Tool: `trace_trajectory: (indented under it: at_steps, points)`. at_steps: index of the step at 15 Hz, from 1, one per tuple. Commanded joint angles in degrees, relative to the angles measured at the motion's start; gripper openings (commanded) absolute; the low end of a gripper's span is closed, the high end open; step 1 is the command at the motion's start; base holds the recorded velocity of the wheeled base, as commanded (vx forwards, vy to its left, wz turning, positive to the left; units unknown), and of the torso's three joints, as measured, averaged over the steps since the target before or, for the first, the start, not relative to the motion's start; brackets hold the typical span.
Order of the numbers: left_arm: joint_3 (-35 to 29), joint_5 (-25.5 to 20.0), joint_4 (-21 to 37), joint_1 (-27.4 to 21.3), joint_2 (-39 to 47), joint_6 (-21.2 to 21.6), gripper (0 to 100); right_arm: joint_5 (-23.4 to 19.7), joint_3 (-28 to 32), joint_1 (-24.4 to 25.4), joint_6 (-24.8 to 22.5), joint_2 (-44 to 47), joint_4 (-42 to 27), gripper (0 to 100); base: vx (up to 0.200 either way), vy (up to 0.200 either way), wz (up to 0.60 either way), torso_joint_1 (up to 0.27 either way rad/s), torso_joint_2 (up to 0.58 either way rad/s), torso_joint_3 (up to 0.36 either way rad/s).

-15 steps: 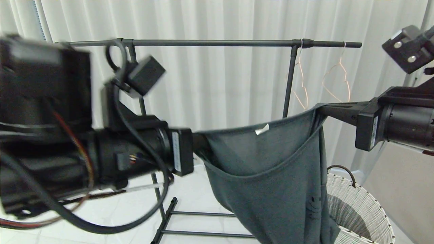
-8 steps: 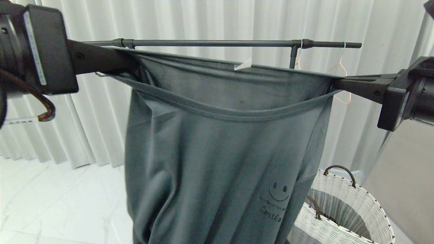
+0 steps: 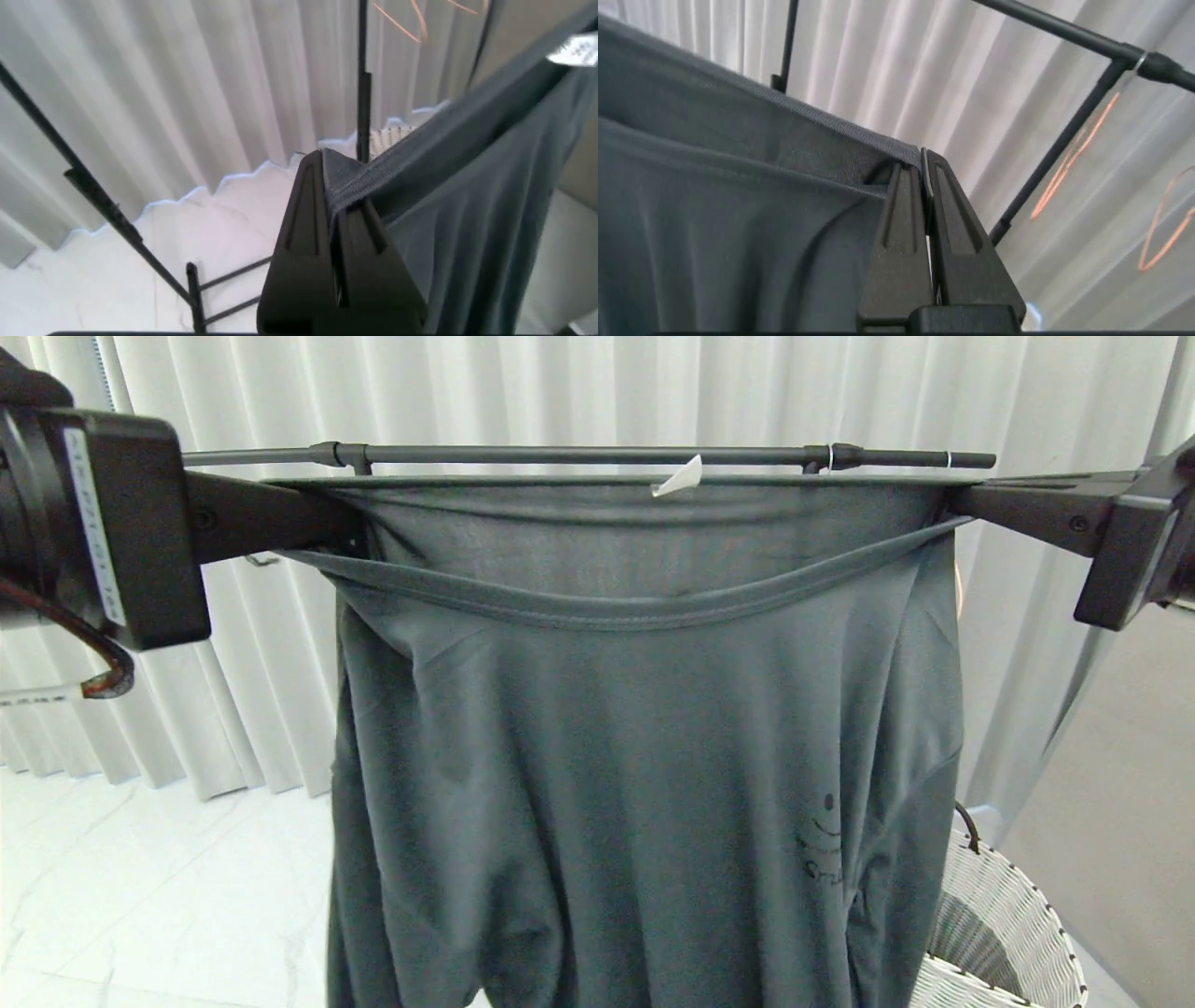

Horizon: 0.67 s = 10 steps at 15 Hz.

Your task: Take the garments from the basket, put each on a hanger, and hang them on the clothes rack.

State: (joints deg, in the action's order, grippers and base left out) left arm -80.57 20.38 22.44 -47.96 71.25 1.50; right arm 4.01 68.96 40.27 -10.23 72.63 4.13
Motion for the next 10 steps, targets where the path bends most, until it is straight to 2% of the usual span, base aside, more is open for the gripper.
trace_trajectory:
  at_steps: [1, 3, 5, 6, 8, 10]
  points:
    - [0.5, 3.2, -0.1, -3.5, 0.8, -0.1, 0, -1.8, 0.2, -2.7, 0.0, -2.3, -1.3, 0, 0.0, 0.0, 0.0, 0.0, 0.0, 0.0]
    - [0.1, 5.2, -2.3, -4.1, 2.5, 0.2, 0, -6.2, 0.8, -5.1, 0.1, -5.2, -7.3, 0, 0.0, 0.0, 0.0, 0.0, 0.0, 0.0]
    - [0.2, 5.4, -3.0, -4.1, 3.1, 0.1, 0, -10.2, 1.6, -8.4, 0.2, -5.4, -8.2, 0, 0.0, 0.0, 0.0, 0.0, 0.0, 0.0]
    - [0.2, 5.5, -3.0, -4.0, 3.2, -0.2, 0, -10.3, 2.3, -8.9, 0.2, -5.1, -8.4, 0, 0.0, 0.0, 0.0, 0.0, 0.0, 0.0]
    - [-2.2, 6.5, -3.1, -2.4, 3.5, -4.3, 0, -10.4, 5.1, -9.9, 0.2, -2.9, -8.5, 0, 0.0, 0.0, 0.0, 0.0, 0.0, 0.0]
    - [-2.6, 6.5, -3.1, -2.2, 3.4, -4.7, 0, -10.4, 6.5, -9.9, 0.2, -1.2, -8.6, 0, 0.0, 0.0, 0.0, 0.0, 0.0, 0.0]
